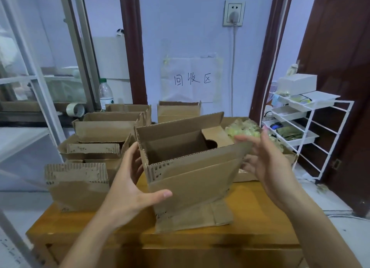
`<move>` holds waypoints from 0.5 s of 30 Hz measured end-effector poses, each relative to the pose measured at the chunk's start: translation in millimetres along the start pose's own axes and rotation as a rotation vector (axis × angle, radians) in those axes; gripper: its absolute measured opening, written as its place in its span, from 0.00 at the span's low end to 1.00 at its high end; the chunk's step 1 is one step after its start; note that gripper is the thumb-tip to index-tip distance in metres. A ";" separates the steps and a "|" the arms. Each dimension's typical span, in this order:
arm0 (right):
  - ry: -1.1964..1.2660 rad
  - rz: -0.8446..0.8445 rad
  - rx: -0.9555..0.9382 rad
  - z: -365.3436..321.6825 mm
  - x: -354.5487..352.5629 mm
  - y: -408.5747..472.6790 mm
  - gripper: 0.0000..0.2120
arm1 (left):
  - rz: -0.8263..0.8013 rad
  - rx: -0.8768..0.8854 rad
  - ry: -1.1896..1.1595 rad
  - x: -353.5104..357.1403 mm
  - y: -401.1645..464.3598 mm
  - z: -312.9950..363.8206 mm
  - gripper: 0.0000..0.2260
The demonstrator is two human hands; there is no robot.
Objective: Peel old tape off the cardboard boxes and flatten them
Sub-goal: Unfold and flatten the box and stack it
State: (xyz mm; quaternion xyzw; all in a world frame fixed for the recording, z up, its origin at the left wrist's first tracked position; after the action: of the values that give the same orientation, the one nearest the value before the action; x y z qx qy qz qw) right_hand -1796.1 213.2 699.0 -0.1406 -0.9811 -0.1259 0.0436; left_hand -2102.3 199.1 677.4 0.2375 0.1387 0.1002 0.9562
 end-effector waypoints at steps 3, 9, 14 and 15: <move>-0.337 -0.124 0.048 -32.9 8.9 15.0 0.27 | -0.035 -0.002 0.042 1.8 -3.3 5.9 0.57; -0.852 -0.283 0.045 -64.8 32.4 29.4 0.24 | -0.011 -0.040 0.059 2.8 -4.2 12.6 0.56; -0.857 -0.224 0.084 -58.6 22.1 24.4 0.25 | -0.020 -0.033 0.118 4.4 -6.4 14.5 0.58; -0.877 -0.226 0.091 -58.1 18.8 21.1 0.25 | -0.031 -0.025 0.125 4.9 -7.6 14.7 0.59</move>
State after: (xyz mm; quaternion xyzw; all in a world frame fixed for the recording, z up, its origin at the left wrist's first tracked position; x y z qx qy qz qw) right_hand -1805.1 222.7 762.3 -0.0708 -0.9205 -0.0153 -0.3840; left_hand -2092.1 187.5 685.2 0.2166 0.2007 0.1015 0.9500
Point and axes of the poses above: each hand's wrist, its own y-axis towards the middle knuckle, its own x-axis out of the palm, z = x × y, the point moved 8 cm from there along y, towards the middle knuckle, and after that the axes turned 13 degrees about z, right-handed, at the moved point
